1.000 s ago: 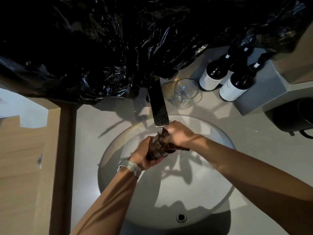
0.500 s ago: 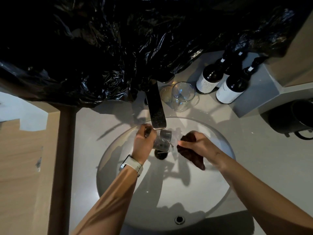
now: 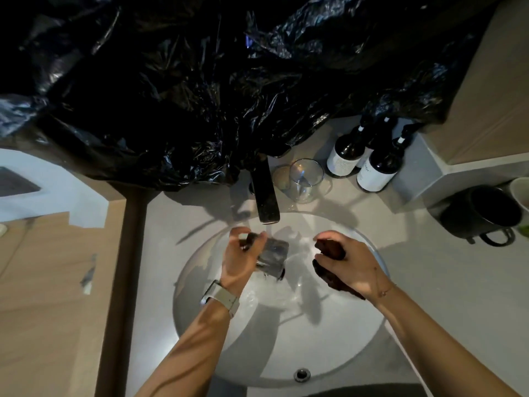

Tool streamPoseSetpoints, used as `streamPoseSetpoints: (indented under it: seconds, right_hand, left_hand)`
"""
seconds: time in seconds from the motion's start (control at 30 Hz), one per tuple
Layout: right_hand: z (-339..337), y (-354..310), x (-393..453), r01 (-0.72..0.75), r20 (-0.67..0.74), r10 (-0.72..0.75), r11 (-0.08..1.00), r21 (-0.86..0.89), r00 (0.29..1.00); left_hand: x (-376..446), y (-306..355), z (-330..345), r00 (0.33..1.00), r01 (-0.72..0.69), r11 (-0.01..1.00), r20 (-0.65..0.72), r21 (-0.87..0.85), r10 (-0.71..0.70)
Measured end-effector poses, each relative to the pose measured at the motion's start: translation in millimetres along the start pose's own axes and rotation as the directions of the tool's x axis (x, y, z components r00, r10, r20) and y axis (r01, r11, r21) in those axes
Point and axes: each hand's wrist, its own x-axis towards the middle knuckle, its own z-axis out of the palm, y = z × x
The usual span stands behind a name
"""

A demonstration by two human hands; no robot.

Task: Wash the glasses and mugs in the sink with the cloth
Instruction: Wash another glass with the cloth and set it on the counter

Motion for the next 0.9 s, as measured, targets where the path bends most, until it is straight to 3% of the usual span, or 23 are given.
streamPoseSetpoints:
  seconds: [0.07,0.13,0.17,0.23,0.37,0.53,0.7,0.77,0.8,0.87,0.9]
  right_hand:
    - [-5,7,-5,-0.027,0.035,0.03,0.998,-0.065,0.999]
    - [-7,12,-9,-0.046,0.069,0.054,0.992,-0.115,0.996]
    - [-8,12,-10,-0.025,0.068,0.038,0.982,-0.186,0.997]
    - [-9,10,-11,-0.005,0.074,0.025,0.964,-0.266,0.997]
    - [-11,4,-9,-0.038,0.138,0.072,0.973,-0.229,0.988]
    - [-25,-3,1,-0.05,0.102,0.083,0.956,-0.289,0.991]
    - [-38,1,12,-0.129,0.155,0.161,0.972,-0.195,0.975]
    - [-44,7,16,-0.091,0.146,0.131,0.963,-0.252,0.981]
    - [-48,12,18,-0.074,0.138,0.115,0.96,-0.271,0.984]
    - [-57,23,20,-0.055,0.129,0.094,0.959,-0.279,0.987]
    - [-60,29,22,-0.044,0.129,0.082,0.961,-0.273,0.988]
  left_hand:
    - [-15,13,2,0.924,0.381,0.882,0.124,-0.276,-0.361]
    - [-29,18,5,0.813,0.582,0.692,0.279,-0.427,-0.512]
    - [-35,19,7,0.785,0.618,0.613,0.344,-0.492,-0.516]
    - [-42,18,14,0.765,0.644,0.546,0.449,-0.536,-0.462]
    - [-45,24,35,0.741,0.668,0.559,0.507,-0.491,-0.44]
    - [-45,37,55,0.725,0.686,0.534,0.526,-0.495,-0.444]
    - [-48,48,68,0.785,0.616,0.588,0.462,-0.524,-0.412]
    - [-50,45,67,0.881,0.473,0.714,0.282,-0.517,-0.38]
    - [-52,41,65,0.942,0.334,0.822,0.135,-0.462,-0.307]
    - [-55,30,55,0.988,0.019,0.992,-0.149,-0.128,-0.038]
    - [-57,25,48,0.972,-0.07,0.99,-0.215,0.119,0.094]
